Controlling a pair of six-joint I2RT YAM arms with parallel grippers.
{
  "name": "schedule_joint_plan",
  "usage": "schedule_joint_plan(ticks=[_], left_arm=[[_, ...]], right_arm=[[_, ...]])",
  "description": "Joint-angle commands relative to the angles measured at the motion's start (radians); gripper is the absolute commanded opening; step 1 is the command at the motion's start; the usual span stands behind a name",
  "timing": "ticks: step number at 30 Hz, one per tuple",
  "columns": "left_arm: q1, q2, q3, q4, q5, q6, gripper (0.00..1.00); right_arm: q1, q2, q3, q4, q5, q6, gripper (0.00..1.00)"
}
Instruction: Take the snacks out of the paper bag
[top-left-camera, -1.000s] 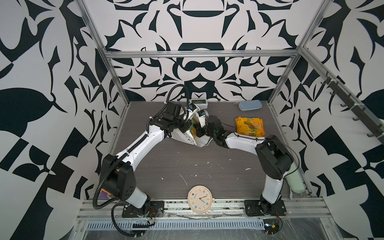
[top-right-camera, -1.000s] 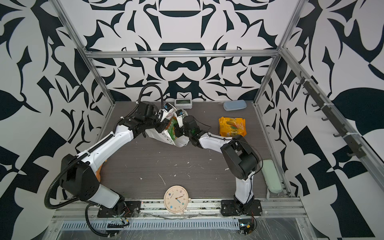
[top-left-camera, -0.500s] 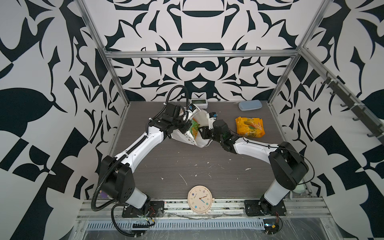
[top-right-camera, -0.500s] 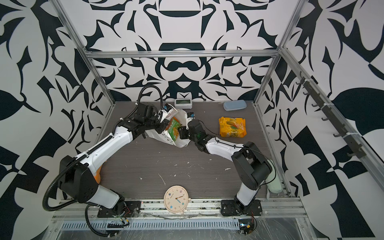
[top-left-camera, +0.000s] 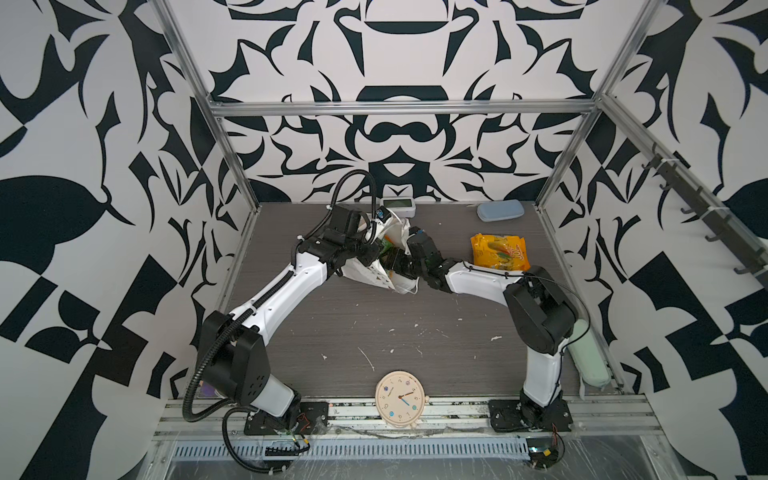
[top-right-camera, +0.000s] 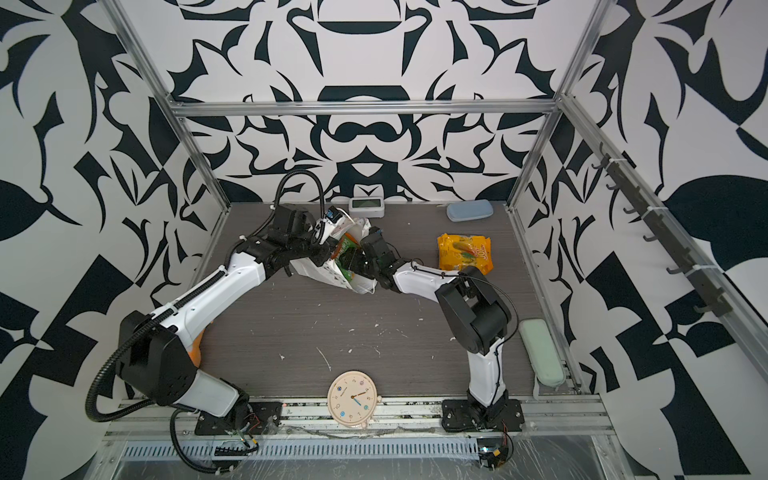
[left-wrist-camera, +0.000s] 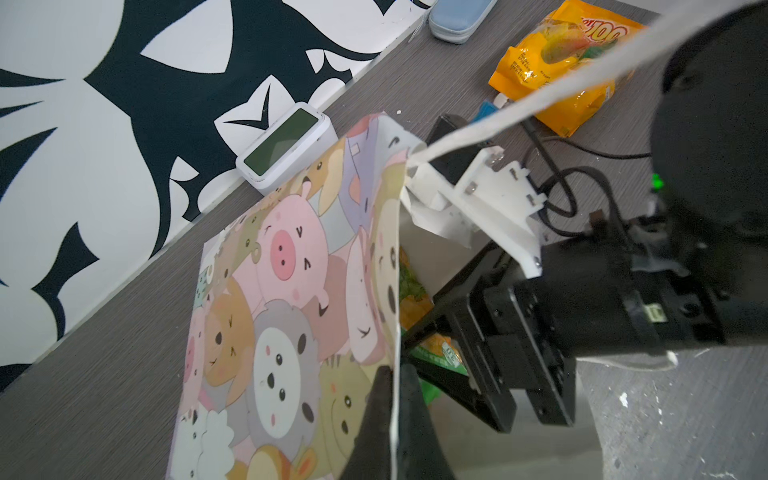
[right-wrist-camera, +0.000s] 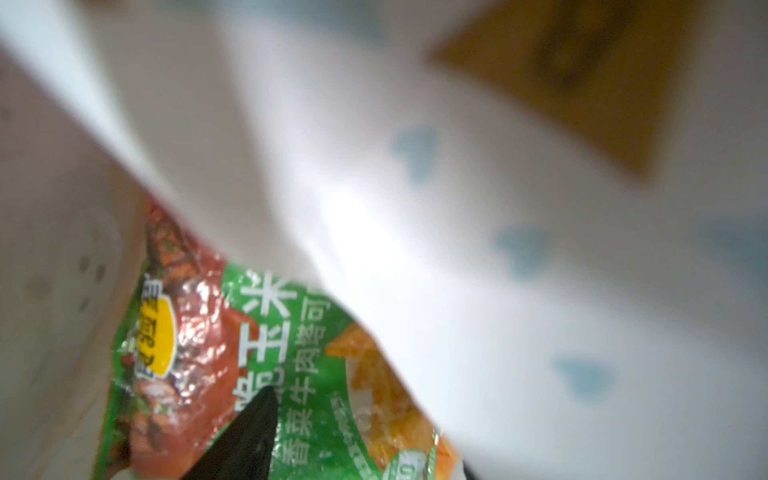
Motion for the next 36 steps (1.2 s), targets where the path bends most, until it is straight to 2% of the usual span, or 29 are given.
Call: schedule_joint_plan(ticks=[1, 3, 6, 11, 13, 15, 19, 23, 29, 36], left_arm=[[-0.001, -0.024, -0.001, 0.051, 0.038, -0.004, 0.0], [-0.001, -0.022, 0.002, 0.05, 0.04, -0.004, 0.0], [-0.001, -0.022, 0.008, 0.048, 0.042, -0.004, 0.0], [-0.001, -0.023, 0.005, 0.064, 0.054, -0.009, 0.0], [-0.001, -0.019, 0.008, 0.067, 0.056, -0.01, 0.0], [-0.001, -0.014, 0.014, 0.062, 0.06, -0.012, 0.0], [-0.001, -0.012, 0.013, 0.072, 0.057, -0.015, 0.0], [-0.001, -0.017, 0.007, 0.076, 0.04, -0.015, 0.0], [0.001, -0.025, -0.02, 0.096, 0.004, -0.014, 0.0], [0.001, -0.027, -0.03, 0.109, -0.003, -0.02, 0.0]], right_arm=[[0.004, 0.018, 0.058, 0.038, -0.054, 0.08, 0.73], [0.011, 0.031, 0.089, 0.017, -0.044, 0.054, 0.99], [0.016, 0.058, 0.134, -0.045, -0.034, 0.055, 1.0], [0.034, 0.084, 0.159, -0.08, 0.086, 0.073, 0.96], [0.049, 0.095, 0.188, -0.127, 0.168, 0.066, 0.9], [0.05, 0.12, 0.214, -0.116, 0.169, 0.074, 0.78], [0.055, 0.177, 0.277, -0.122, 0.172, 0.079, 0.4], [0.056, 0.145, 0.244, -0.117, 0.206, 0.06, 0.2], [0.055, 0.019, 0.136, -0.108, 0.253, -0.01, 0.01], [0.053, -0.137, -0.028, -0.048, 0.256, -0.061, 0.0]])
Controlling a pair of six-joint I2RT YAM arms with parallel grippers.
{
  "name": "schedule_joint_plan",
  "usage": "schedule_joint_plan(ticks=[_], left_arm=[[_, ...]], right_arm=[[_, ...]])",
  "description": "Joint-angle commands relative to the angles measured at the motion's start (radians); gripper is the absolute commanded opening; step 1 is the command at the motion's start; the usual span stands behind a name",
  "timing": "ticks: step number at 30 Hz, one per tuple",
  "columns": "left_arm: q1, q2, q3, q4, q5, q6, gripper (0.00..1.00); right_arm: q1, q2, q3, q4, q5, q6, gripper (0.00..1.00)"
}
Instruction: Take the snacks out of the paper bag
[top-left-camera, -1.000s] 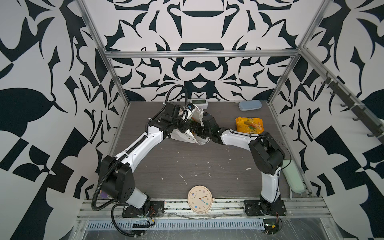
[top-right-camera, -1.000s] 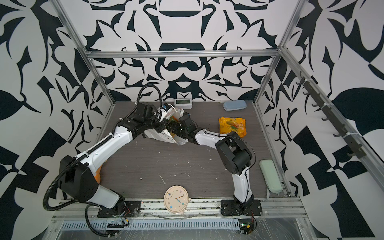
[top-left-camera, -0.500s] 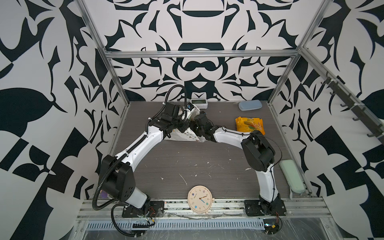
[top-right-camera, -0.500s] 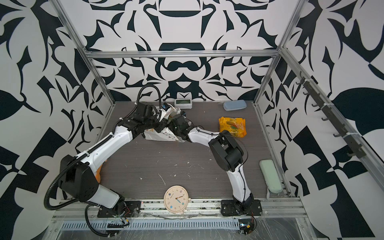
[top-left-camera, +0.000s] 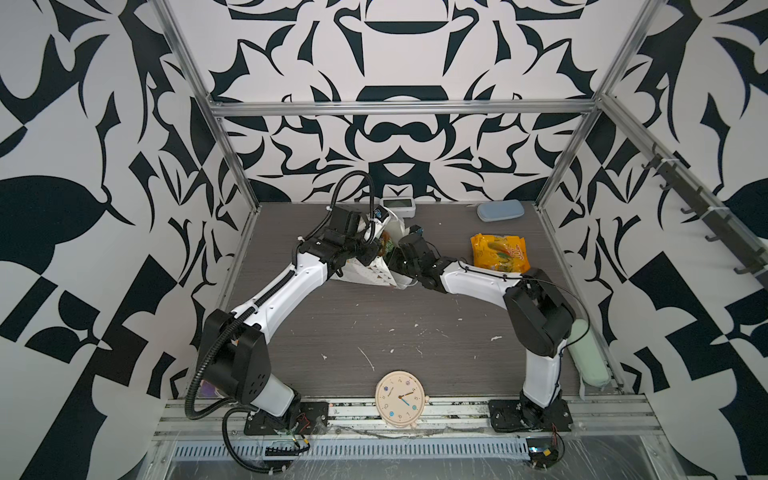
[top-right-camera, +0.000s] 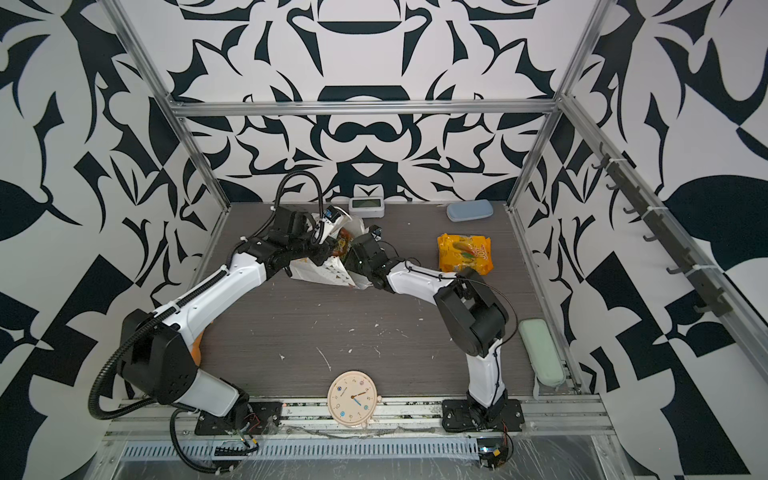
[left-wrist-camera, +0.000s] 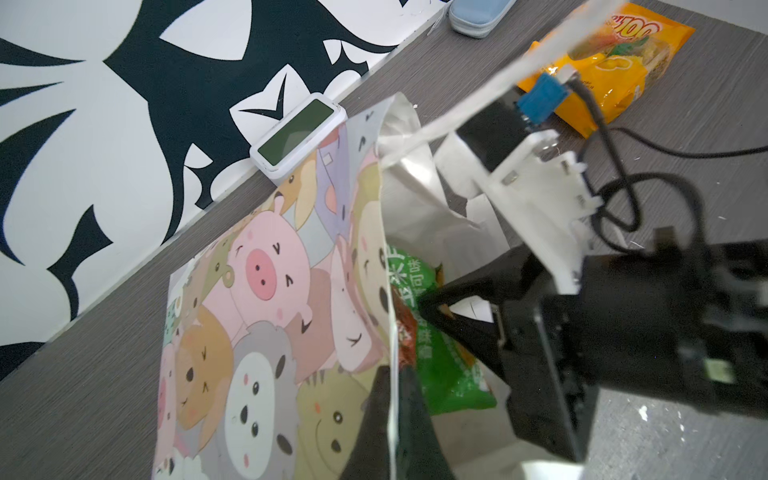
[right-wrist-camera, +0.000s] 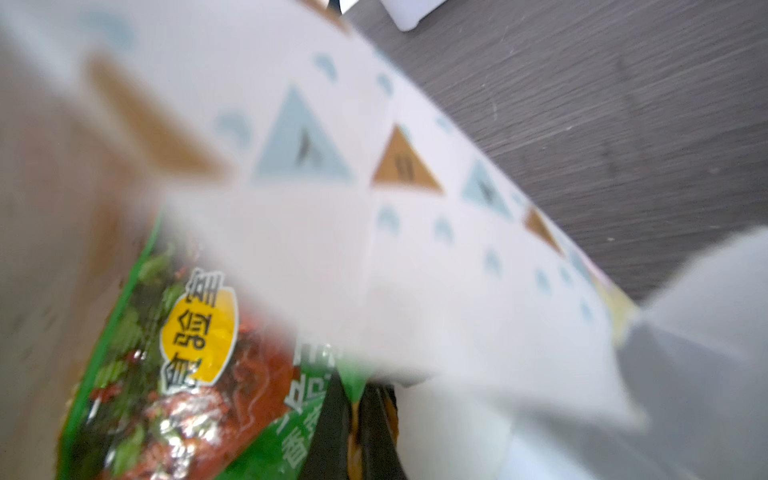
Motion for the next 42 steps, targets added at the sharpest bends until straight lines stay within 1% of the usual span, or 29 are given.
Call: schedule_joint_plan(ticks=[1, 9, 13, 15, 18, 23, 28, 33, 36, 38, 42], left_arm=[[-0.006, -0.035, -0.015, 0.078, 0.03, 0.005, 0.0], [-0.006, -0.07, -0.047, 0.101, 0.041, 0.019, 0.0], [-0.006, -0.08, -0.044, 0.1, 0.07, 0.019, 0.0], [-0.006, -0.085, -0.044, 0.101, 0.076, 0.021, 0.0], [-0.006, -0.089, -0.034, 0.096, 0.076, 0.021, 0.0], [-0.006, -0.103, -0.02, 0.091, 0.116, 0.023, 0.0], [0.006, -0.129, 0.029, 0.081, 0.179, -0.024, 0.0], [0.017, -0.114, 0.121, 0.022, 0.214, -0.071, 0.0], [0.039, -0.115, 0.159, -0.015, 0.286, -0.118, 0.0], [0.05, -0.123, 0.17, -0.035, 0.314, -0.14, 0.0], [0.053, -0.143, 0.145, -0.043, 0.347, -0.111, 0.0]], right_arm=[[0.001, -0.102, -0.054, 0.053, 0.032, -0.056, 0.0], [-0.017, -0.272, -0.217, 0.101, 0.005, -0.121, 0.0], [-0.034, -0.349, -0.249, 0.088, -0.031, -0.191, 0.0], [-0.045, -0.398, -0.244, 0.044, -0.043, -0.235, 0.0], [-0.087, -0.483, -0.241, -0.005, -0.075, -0.279, 0.0], [-0.192, -0.626, -0.221, -0.055, -0.185, -0.324, 0.0], [-0.249, -0.717, -0.123, -0.187, -0.147, -0.412, 0.0], [-0.311, -0.708, -0.086, -0.257, -0.134, -0.429, 0.0], [-0.341, -0.717, -0.12, -0.265, -0.129, -0.412, 0.0], [-0.363, -0.744, -0.151, -0.284, -0.088, -0.392, 0.0], [-0.432, -0.779, -0.214, -0.313, -0.056, -0.372, 0.0]])
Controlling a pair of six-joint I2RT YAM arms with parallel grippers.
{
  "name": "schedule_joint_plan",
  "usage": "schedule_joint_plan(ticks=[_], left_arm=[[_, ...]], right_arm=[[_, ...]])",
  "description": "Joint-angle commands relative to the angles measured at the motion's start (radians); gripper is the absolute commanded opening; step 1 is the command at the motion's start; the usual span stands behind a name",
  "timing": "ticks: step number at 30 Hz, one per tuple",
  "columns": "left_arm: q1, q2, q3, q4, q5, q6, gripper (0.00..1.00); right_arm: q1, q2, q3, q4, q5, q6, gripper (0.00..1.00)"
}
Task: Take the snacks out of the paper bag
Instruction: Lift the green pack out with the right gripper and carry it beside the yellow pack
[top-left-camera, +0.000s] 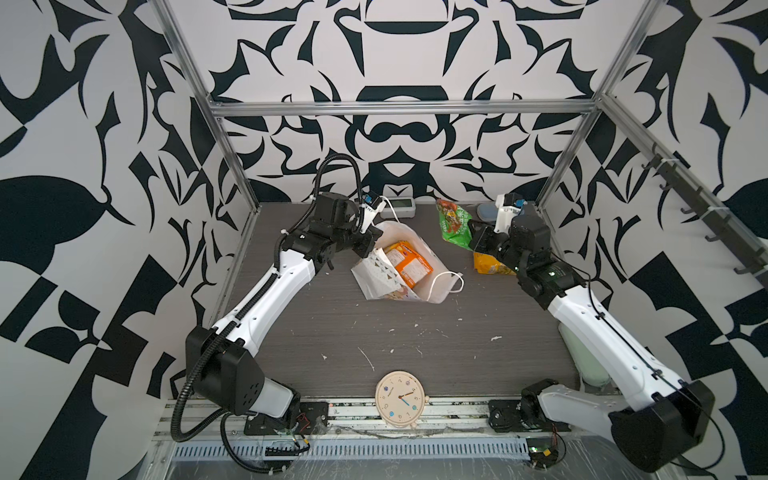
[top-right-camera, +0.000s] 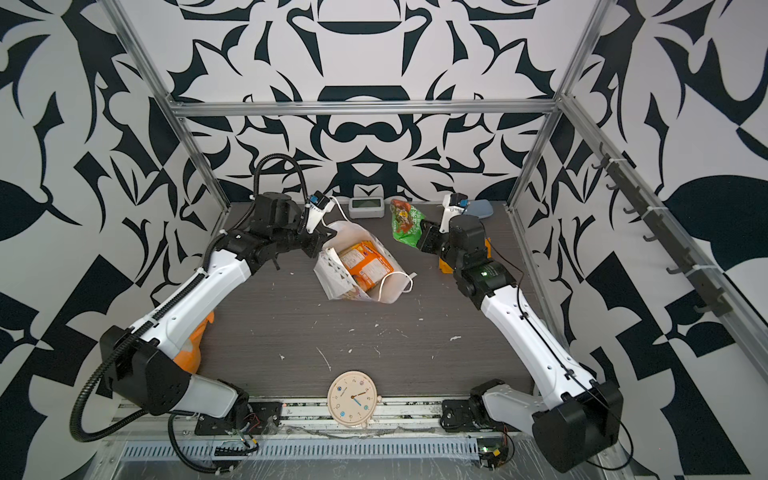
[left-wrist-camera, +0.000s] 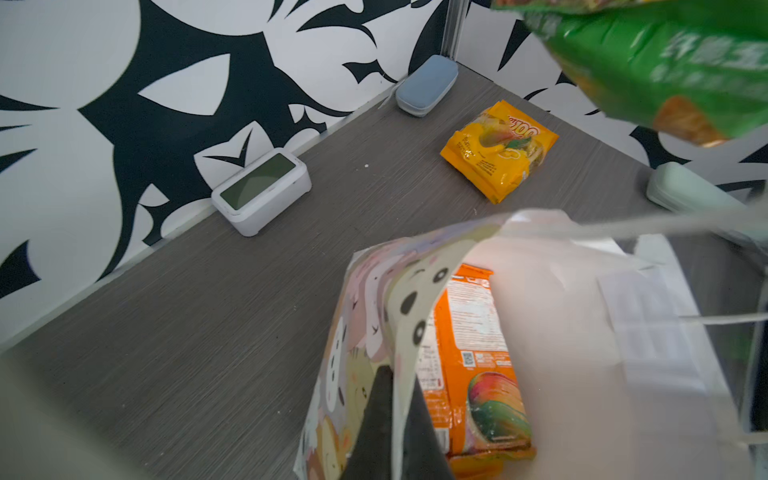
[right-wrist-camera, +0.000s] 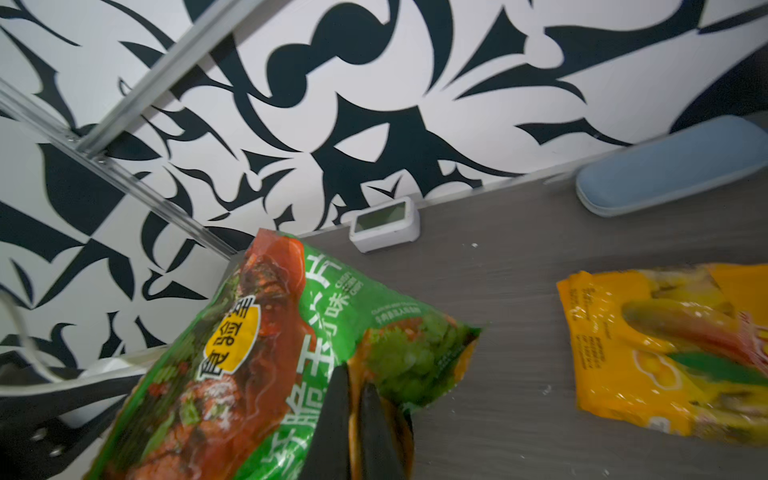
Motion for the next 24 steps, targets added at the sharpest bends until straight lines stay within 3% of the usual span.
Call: schedule_joint_plan(ticks=[1, 6, 11, 18, 24], left_arm=[[0.005, -0.078, 0.027, 0.072, 0.102, 0.003, 0.0], [0.005, -0.075, -0.016, 0.068, 0.086, 0.02, 0.0], [0.005, -0.074, -0.026, 0.057, 0.103, 0.046, 0.0], [0.005, -0.034, 0.015, 0.029, 0.087, 0.081, 0.0], [0.005, 0.0, 0.032, 0.017, 0.12, 0.091, 0.0]], right_arm=[[-0.062, -0.041, -0.041, -0.03, 0.029, 0.022, 0.0], [-0.13, -0.054, -0.095, -0.036, -0.009, 0.027, 0.0], [-0.136, -0.025, -0.116, -0.061, -0.027, -0.072, 0.0], [-0.135, 0.163, -0.12, -0.054, -0.225, -0.189, 0.0], [-0.111, 0.34, -0.066, 0.039, -0.181, -0.24, 0.0]])
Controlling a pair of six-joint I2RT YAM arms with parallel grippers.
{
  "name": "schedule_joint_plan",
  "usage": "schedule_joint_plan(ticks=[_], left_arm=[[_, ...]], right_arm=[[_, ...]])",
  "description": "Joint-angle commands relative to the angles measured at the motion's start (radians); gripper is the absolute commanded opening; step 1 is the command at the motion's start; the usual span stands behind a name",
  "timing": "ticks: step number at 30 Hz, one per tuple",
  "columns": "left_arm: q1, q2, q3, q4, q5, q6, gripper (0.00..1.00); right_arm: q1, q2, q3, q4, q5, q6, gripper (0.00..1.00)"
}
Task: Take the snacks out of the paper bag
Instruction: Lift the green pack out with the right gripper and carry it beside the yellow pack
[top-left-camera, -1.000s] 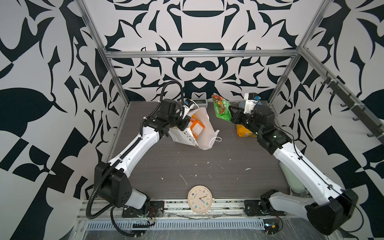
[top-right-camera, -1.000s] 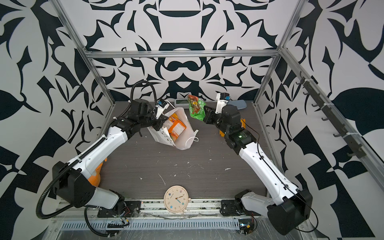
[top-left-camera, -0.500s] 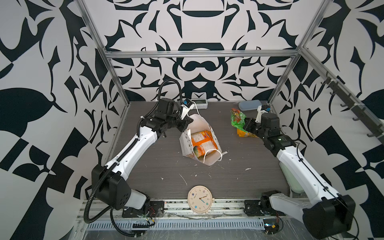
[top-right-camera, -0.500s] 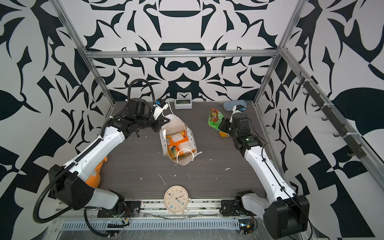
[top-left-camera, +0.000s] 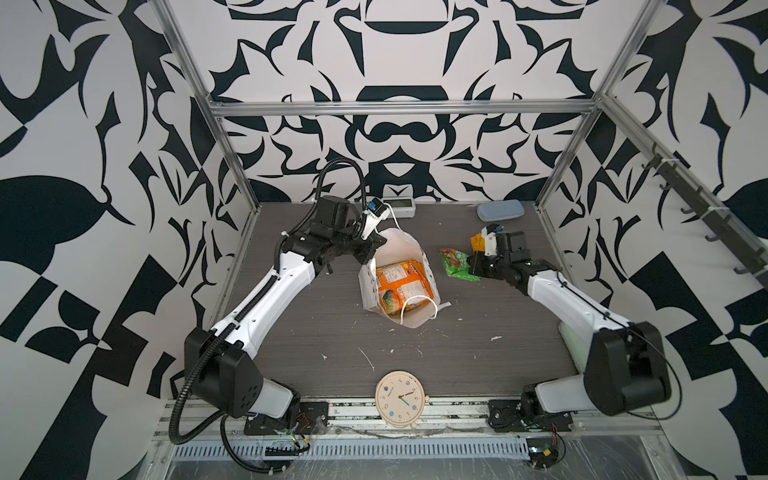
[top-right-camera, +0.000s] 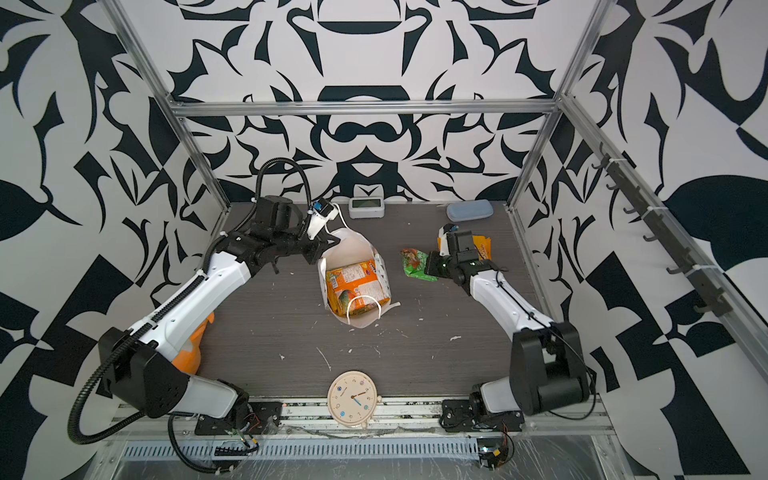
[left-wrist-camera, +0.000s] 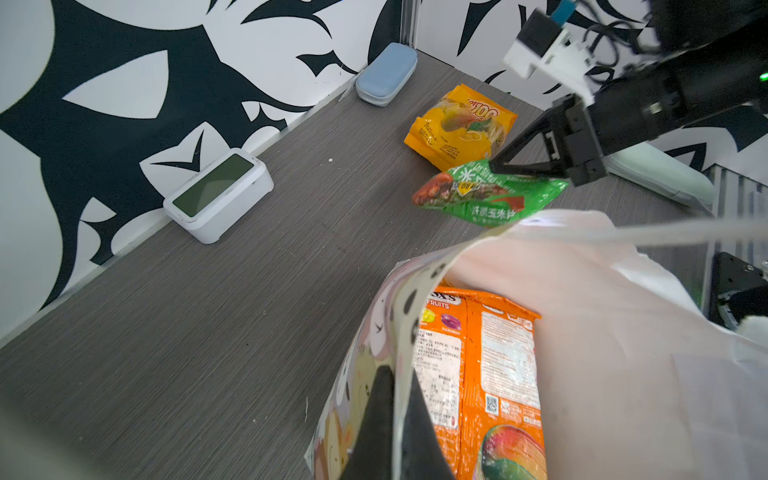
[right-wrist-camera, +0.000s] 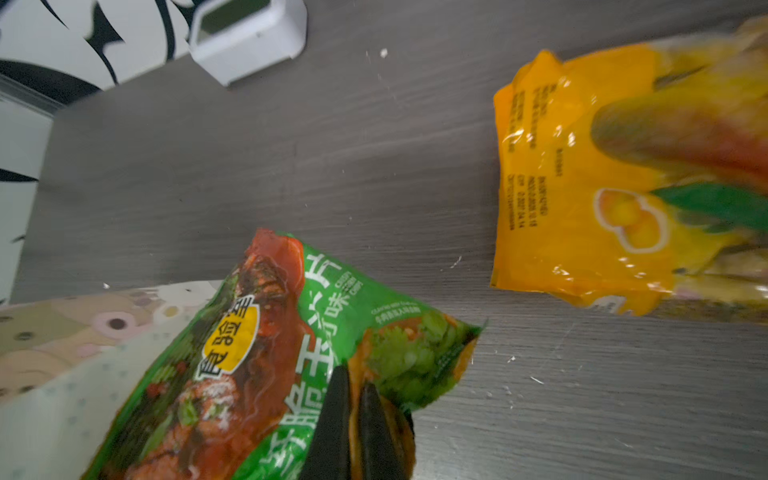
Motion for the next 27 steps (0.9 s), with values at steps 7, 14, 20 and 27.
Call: schedule_joint_plan(ticks=[7, 14, 20, 27], left_arm=[[0.005, -0.001, 0.042, 0.009, 0.047, 0.031, 0.0], [0.005, 0.029, 0.043, -0.016, 0.018, 0.051, 0.0], [0.004, 0.061, 0.045, -0.013, -0.012, 0.07, 0.0], [0.011, 0.078, 0.038, 0.008, -0.021, 0.075, 0.0]], right_arm=[[0.069, 0.217, 0.209, 0.054, 0.101, -0.155, 0.0], [0.072, 0.328, 0.289, 0.051, 0.2, -0.157, 0.0], [0.081, 0.364, 0.319, 0.045, 0.232, -0.195, 0.0], [0.084, 0.398, 0.345, 0.07, 0.212, -0.283, 0.0]])
